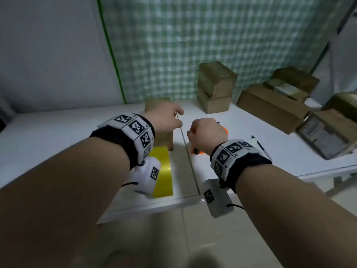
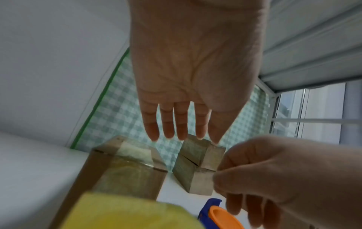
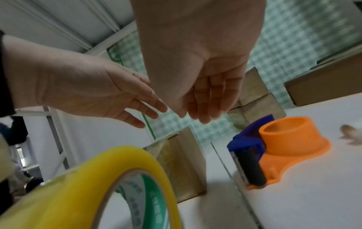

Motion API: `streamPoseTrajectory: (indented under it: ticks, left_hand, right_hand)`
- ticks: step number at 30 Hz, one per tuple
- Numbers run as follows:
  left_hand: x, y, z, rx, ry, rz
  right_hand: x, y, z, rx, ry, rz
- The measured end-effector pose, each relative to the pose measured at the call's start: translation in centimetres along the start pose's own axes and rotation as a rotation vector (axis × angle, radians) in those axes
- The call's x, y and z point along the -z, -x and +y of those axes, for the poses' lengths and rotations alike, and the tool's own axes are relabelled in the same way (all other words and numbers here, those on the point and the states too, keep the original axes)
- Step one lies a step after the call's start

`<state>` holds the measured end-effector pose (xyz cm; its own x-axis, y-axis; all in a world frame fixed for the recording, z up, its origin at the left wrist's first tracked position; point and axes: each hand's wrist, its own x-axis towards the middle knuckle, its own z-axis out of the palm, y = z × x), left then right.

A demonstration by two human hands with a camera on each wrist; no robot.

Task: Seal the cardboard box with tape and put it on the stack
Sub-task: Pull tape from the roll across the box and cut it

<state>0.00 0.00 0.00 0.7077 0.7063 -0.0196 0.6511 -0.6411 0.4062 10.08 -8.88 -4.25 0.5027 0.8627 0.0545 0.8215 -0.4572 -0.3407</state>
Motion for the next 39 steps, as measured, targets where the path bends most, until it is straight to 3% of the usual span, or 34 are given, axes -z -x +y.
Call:
streamPoseTrajectory:
  ticks: [7,15,21,26,32,39]
  left_hand:
    - [-0.2,4.2,-4.0,0.016,0.22,0.114]
    - [0.7,11.7,-7.8,0.112,0.219,0.155]
    - [0.6,14.9,-9.3,0.169,0.194,0.11]
    - [-1.1,14.6,-10.0,0.24,0.156,0.034]
    - [-3.9,10.9,-11.8,0.366,0.148,-0.029]
    - [-5.8,6.1,-14.4,0.467,-0.109,-0.185]
  right_hand:
    - [-3.2,2.4,-1.5,0.016,-0.064,0.055]
    - [-1.9,8.3,-3.1,0.018,0.034,0.076]
    - [-1.4,11.3,-4.3,0.005,0.075,0.064]
    - [-3.0,10.9,-3.7,0.004,-0.031,0.059]
    - [-4.4,6.8,-2.7,0.011,-0.102,0.014]
    - [-6.9,2.5,-1.3,0.023,-0.232,-0.148]
